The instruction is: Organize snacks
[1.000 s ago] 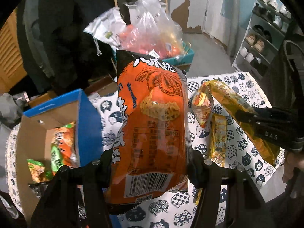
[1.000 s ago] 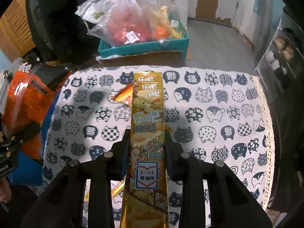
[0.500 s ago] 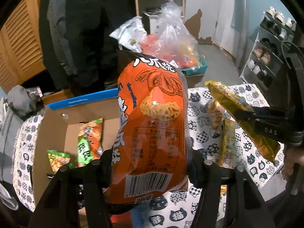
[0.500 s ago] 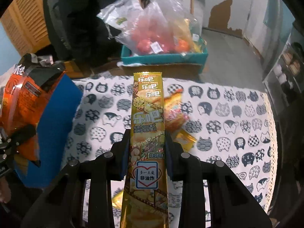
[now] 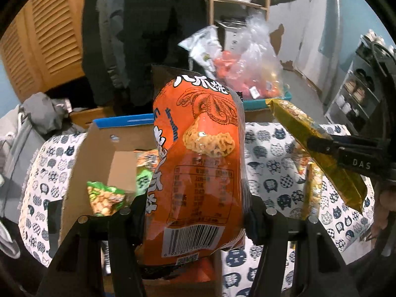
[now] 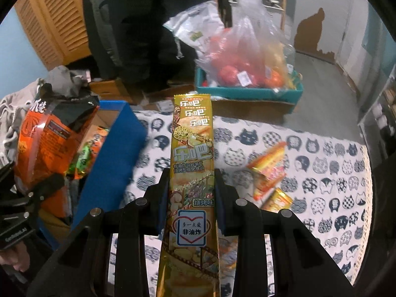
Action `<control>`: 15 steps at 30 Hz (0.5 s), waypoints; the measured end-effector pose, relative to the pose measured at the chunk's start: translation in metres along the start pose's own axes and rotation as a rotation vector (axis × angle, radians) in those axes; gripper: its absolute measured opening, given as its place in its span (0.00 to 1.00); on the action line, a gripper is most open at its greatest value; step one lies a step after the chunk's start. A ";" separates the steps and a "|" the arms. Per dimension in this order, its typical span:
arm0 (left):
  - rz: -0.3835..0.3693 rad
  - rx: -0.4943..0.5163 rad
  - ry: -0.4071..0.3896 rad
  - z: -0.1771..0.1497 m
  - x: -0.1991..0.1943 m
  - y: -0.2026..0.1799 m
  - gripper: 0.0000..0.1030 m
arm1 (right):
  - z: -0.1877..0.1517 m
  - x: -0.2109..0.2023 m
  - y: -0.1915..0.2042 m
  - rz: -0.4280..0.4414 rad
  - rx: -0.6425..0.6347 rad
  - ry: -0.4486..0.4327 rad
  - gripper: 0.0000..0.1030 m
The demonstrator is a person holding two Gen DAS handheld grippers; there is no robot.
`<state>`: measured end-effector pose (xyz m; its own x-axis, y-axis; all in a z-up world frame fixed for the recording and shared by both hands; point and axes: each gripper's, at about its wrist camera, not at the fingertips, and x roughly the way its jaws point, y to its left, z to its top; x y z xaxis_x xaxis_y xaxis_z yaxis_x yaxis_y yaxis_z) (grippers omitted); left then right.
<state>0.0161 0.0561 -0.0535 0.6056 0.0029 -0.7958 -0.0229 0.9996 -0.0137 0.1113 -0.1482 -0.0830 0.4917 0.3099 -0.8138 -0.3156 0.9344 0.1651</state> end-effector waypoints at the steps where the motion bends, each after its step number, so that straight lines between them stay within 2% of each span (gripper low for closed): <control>1: 0.007 -0.014 0.000 -0.001 -0.001 0.008 0.59 | 0.002 0.001 0.005 0.005 -0.005 -0.001 0.29; 15: 0.070 -0.147 0.010 -0.014 -0.001 0.083 0.59 | 0.024 0.008 0.075 0.057 -0.085 -0.001 0.29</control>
<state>0.0027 0.1389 -0.0623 0.5907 0.0714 -0.8037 -0.1810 0.9824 -0.0458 0.1107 -0.0717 -0.0635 0.4714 0.3624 -0.8040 -0.4111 0.8969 0.1632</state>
